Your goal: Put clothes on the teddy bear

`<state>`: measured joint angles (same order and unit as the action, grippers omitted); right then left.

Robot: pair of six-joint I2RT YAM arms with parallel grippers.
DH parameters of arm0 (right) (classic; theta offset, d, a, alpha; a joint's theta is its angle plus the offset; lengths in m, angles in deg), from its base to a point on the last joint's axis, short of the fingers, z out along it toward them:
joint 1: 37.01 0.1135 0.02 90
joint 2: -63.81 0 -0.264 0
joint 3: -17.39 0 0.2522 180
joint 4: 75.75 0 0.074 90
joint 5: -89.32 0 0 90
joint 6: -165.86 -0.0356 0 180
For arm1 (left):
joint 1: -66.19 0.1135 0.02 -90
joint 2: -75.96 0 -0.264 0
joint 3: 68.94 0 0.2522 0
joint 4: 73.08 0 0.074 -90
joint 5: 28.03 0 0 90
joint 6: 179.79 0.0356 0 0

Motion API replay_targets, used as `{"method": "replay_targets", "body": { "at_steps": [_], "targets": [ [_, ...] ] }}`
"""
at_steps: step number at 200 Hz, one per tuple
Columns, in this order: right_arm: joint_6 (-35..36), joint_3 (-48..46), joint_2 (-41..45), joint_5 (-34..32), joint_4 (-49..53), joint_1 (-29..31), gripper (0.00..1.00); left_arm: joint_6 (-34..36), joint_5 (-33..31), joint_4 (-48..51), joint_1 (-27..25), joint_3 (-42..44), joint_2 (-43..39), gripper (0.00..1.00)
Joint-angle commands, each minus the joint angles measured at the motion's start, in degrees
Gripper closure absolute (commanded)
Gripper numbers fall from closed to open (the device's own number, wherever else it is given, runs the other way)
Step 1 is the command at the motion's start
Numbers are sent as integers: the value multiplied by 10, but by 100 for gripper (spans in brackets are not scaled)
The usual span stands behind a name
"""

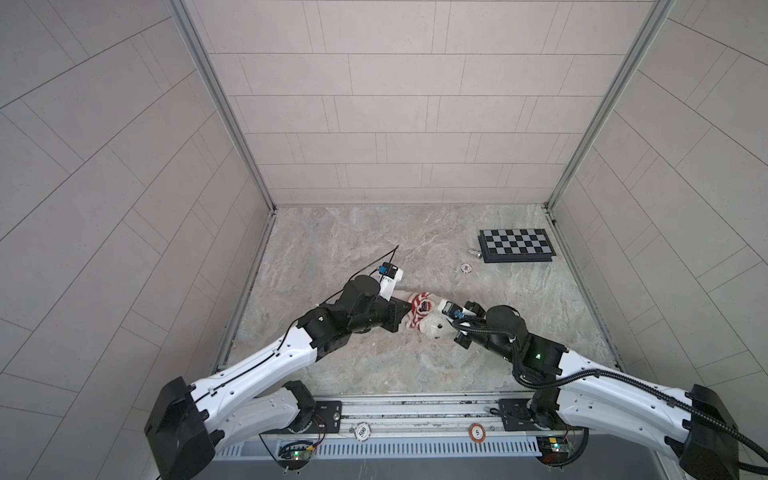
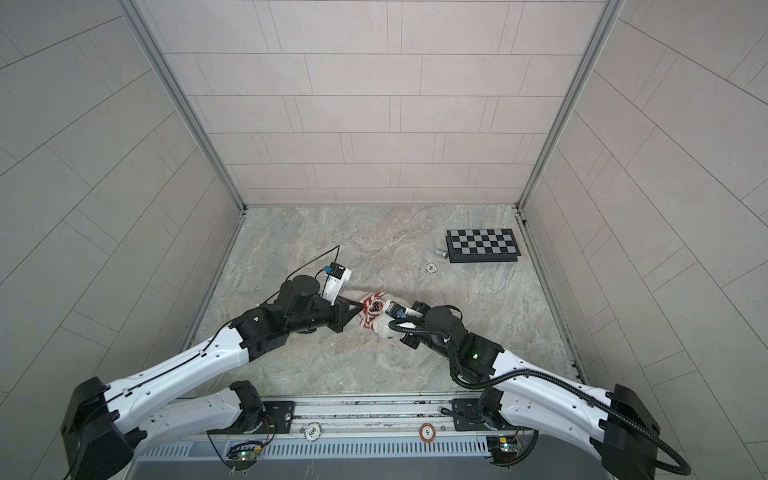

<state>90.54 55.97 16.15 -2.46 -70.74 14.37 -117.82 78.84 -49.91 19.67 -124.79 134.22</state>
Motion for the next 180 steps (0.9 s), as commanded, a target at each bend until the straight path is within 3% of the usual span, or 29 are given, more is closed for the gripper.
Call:
{"method": "replay_targets", "body": {
  "at_steps": [1, 28, 131, 180],
  "targets": [
    [-8, -4, 11, -87, -10, 0, 100, 7, -3, 25, -1, 3, -26, 93],
    [-21, -11, 21, -118, -17, -4, 100, -7, 13, 27, 27, 41, -51, 100],
    [-59, 0, 47, -126, -7, -17, 100, -50, 83, -36, 192, 171, -90, 100],
    [-81, 16, 51, -128, 16, -22, 100, -51, 76, -53, 208, 187, -85, 100]
  ]
}}
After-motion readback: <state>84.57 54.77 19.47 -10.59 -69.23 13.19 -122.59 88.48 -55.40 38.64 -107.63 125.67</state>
